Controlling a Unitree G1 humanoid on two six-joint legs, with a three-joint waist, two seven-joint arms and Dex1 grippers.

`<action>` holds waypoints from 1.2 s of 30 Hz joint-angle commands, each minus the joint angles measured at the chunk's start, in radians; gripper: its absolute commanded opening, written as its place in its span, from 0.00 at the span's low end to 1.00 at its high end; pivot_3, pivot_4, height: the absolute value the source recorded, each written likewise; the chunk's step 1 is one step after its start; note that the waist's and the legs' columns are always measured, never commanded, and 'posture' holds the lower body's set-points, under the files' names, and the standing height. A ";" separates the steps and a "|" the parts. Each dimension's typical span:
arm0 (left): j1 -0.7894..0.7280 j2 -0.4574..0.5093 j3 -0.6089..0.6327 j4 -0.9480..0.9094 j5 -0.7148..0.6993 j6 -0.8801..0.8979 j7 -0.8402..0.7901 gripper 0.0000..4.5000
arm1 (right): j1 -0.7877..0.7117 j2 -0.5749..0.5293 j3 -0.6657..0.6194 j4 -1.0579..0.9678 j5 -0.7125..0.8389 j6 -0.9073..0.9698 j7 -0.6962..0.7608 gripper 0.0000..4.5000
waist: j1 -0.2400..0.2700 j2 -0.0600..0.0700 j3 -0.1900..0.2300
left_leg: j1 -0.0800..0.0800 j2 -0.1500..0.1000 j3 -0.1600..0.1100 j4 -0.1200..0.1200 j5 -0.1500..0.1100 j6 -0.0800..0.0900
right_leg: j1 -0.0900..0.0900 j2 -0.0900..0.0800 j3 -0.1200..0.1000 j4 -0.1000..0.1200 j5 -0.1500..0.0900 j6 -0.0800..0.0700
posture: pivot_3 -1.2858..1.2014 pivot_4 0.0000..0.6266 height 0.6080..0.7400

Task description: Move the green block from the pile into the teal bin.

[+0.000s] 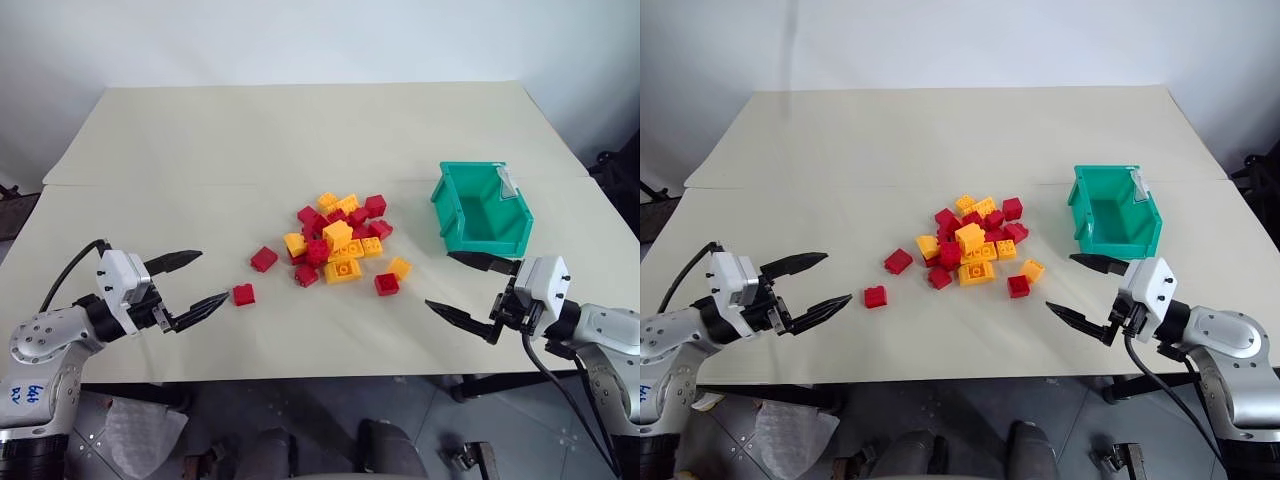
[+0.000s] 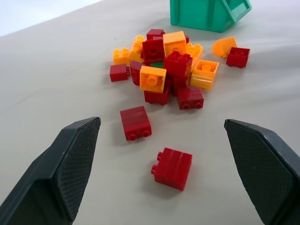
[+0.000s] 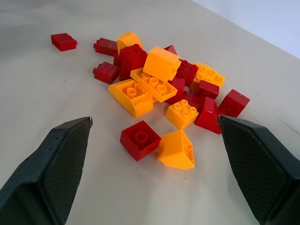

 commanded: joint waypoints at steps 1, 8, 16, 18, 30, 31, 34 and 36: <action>0.000 -0.001 0.002 -0.022 -0.008 -0.008 -0.001 1.00 | -0.010 0.007 -0.004 -0.009 0.009 -0.019 0.001 0.99 | 0.000 0.000 0.000 | 0.000 0.000 0.000 0.000 0.000 0.000 | 0.000 0.000 0.000 0.000 0.000 0.000 | 0.52 0.24 1.00; 0.014 -0.009 0.019 -0.025 -0.050 0.020 -0.008 1.00 | -0.045 0.035 0.024 -0.021 0.048 0.046 -0.028 0.99 | -0.001 0.000 0.000 | 0.000 0.000 0.000 0.000 0.000 0.000 | 0.000 0.000 0.000 0.000 0.000 0.000 | 0.52 0.24 1.00; 0.050 -0.041 0.030 -0.013 -0.047 0.008 0.004 1.00 | -0.294 0.128 0.273 -0.104 0.078 0.433 -0.203 0.99 | -0.006 0.000 0.000 | 0.001 0.002 0.000 0.000 0.000 -0.001 | 0.000 0.000 0.000 0.001 0.000 -0.001 | 0.52 0.24 1.00; 0.051 -0.054 0.015 -0.026 -0.043 0.010 0.009 1.00 | -0.362 0.169 0.318 -0.080 0.065 0.475 -0.231 0.99 | -0.005 0.000 0.000 | 0.001 0.002 -0.001 0.000 0.000 -0.001 | 0.000 0.000 0.000 0.001 0.000 -0.001 | 0.52 0.24 1.00; 0.023 -0.104 -0.047 -0.047 -0.034 0.012 0.041 1.00 | -0.699 0.317 0.473 0.220 0.028 0.751 -0.249 0.99 | -0.008 0.000 0.000 | -0.005 0.000 -0.009 0.000 -0.001 -0.002 | -0.003 -0.001 -0.008 0.003 0.000 -0.001 | 0.52 0.24 1.00; 0.020 -0.106 -0.049 -0.047 -0.034 0.012 0.044 1.00 | -0.712 0.328 0.472 0.238 0.020 0.744 -0.248 0.99 | -0.008 0.000 0.000 | -0.005 0.000 -0.008 0.000 -0.001 -0.002 | -0.003 -0.001 -0.009 0.003 0.000 -0.001 | 0.52 0.24 1.00; 0.007 -0.117 -0.060 -0.053 -0.032 0.013 0.061 1.00 | -0.761 0.366 0.474 0.346 -0.043 0.682 -0.266 0.99 | -0.010 0.000 0.000 | -0.004 0.000 -0.008 0.000 -0.001 -0.002 | -0.003 0.000 -0.009 0.004 0.000 -0.001 | 0.52 0.24 1.00; 0.005 -0.123 -0.065 -0.060 -0.032 0.013 0.070 1.00 | -0.781 0.384 0.463 0.400 -0.071 0.641 -0.271 0.99 | -0.010 0.000 0.000 | -0.004 0.000 -0.007 0.000 -0.001 -0.002 | -0.003 0.000 -0.009 0.004 0.000 -0.001 | 0.52 0.24 1.00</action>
